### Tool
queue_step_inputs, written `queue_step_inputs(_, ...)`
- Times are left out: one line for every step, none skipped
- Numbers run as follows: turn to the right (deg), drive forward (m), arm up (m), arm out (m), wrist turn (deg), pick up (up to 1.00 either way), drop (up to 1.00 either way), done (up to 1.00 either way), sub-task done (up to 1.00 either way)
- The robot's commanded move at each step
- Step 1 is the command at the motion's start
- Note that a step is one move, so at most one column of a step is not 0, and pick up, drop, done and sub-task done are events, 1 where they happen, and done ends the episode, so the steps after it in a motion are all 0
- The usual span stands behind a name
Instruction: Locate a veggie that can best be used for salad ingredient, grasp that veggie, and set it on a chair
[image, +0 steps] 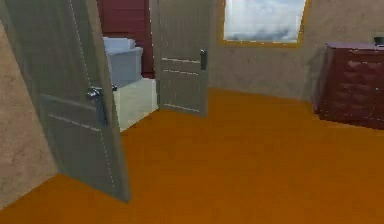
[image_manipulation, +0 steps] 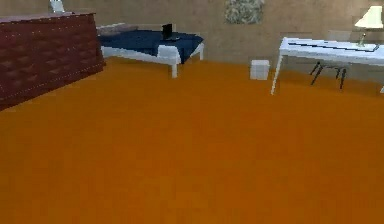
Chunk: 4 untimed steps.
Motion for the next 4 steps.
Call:
queue_step_inputs(0.0, 1.0, 0.0, 0.0, 0.0, 0.0, 0.0, 0.0, 0.0)
queue_step_inputs(0.0, 0.7, 0.0, 0.0, 0.0, 0.0, 0.0, 0.0, 0.0)
queue_step_inputs(-45.0, 0.0, 0.0, 0.0, 0.0, 0.0, 0.0, 0.0, 0.0)
queue_step_inputs(-15.0, 0.0, 0.0, 0.0, 0.0, 0.0, 0.0, 0.0, 0.0)
